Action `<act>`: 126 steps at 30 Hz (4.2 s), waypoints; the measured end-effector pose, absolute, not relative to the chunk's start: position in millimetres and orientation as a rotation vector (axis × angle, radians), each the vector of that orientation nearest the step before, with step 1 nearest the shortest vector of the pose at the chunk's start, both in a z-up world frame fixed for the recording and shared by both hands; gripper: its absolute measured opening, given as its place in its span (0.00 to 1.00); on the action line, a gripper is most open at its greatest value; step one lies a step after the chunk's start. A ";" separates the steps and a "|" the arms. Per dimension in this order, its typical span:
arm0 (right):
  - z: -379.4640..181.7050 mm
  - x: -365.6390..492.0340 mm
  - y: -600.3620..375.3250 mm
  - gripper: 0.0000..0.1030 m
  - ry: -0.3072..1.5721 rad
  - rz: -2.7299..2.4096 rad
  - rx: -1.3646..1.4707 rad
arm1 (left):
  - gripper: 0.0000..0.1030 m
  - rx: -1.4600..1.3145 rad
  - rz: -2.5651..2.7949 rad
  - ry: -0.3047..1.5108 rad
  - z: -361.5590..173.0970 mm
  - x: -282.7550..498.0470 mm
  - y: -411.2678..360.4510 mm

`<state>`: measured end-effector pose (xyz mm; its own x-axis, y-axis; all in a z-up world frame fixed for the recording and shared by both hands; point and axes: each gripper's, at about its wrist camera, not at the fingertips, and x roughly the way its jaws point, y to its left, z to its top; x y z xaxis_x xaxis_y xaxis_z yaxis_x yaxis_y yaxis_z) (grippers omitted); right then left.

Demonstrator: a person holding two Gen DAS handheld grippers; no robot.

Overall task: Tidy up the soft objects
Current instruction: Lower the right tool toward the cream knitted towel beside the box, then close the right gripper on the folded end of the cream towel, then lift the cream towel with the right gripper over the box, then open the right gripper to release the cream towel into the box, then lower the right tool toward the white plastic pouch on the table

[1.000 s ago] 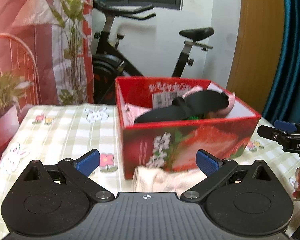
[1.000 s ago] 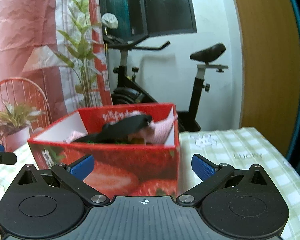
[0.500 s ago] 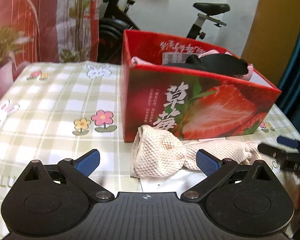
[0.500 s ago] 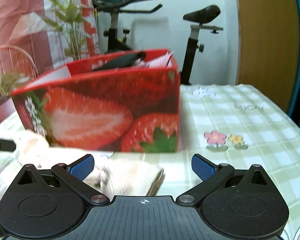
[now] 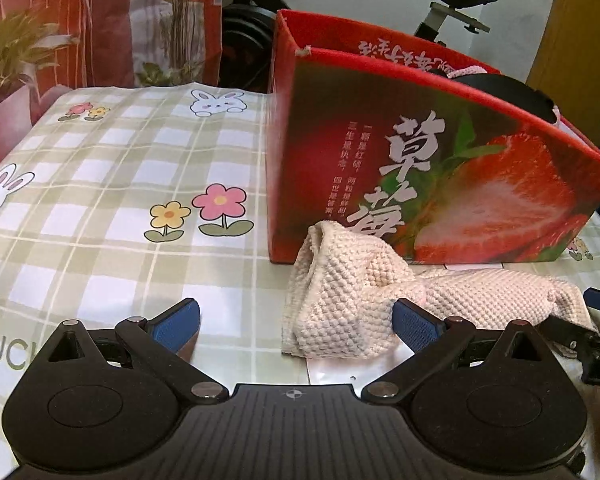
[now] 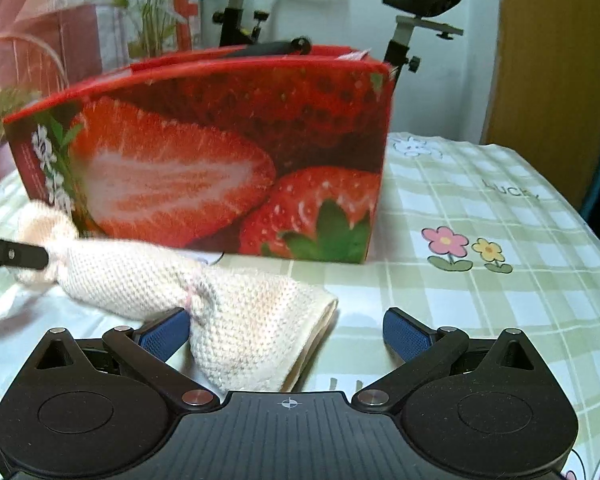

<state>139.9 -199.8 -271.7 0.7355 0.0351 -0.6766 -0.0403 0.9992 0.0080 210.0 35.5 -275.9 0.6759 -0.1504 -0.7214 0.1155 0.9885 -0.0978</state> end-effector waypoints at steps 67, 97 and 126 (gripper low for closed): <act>-204.0 93.6 -214.6 0.26 0.446 0.247 0.157 | 0.10 -0.121 -0.324 0.553 -195.2 146.7 29.8; -157.7 206.3 -206.7 0.47 0.564 0.193 0.012 | 0.10 -0.001 -0.355 0.647 -160.4 262.3 -9.4; -134.7 152.6 -195.7 0.99 0.411 0.197 0.039 | 0.94 -0.016 -0.313 0.583 -149.2 199.2 11.3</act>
